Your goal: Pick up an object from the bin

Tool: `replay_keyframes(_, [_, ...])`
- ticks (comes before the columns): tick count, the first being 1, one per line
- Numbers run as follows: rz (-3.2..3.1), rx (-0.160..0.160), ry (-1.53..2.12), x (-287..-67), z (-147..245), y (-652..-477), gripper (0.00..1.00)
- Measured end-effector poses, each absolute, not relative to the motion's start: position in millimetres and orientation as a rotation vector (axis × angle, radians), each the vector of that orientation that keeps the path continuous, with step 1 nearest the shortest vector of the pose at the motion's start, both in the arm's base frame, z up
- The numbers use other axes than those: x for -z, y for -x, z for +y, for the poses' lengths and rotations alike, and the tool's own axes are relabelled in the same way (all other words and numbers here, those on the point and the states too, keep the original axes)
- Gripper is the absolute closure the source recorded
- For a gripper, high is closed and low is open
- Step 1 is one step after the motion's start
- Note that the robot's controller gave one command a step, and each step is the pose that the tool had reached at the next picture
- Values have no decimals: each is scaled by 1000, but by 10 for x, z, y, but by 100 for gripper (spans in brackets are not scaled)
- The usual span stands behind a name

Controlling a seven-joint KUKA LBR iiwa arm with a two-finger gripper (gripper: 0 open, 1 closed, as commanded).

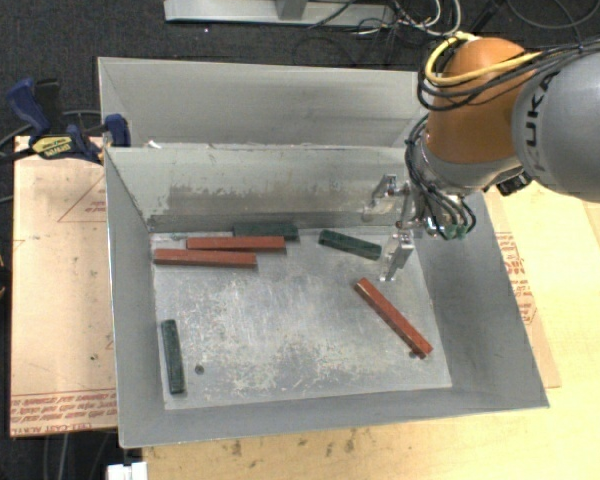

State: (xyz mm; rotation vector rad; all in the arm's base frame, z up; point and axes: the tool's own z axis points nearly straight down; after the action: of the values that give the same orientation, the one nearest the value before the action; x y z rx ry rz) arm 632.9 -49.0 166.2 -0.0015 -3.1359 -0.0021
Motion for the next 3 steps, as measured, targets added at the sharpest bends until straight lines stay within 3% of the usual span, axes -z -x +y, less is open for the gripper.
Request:
replay_keyframes(1, [-3144,1,0,-1708,-489,-6348,0])
replay_keyframes(2, [-3145,2,143,-1119,-560,-6483,0])
replay_keyframes(3, [-3129,2,298,-1263,-541,-6497,0])
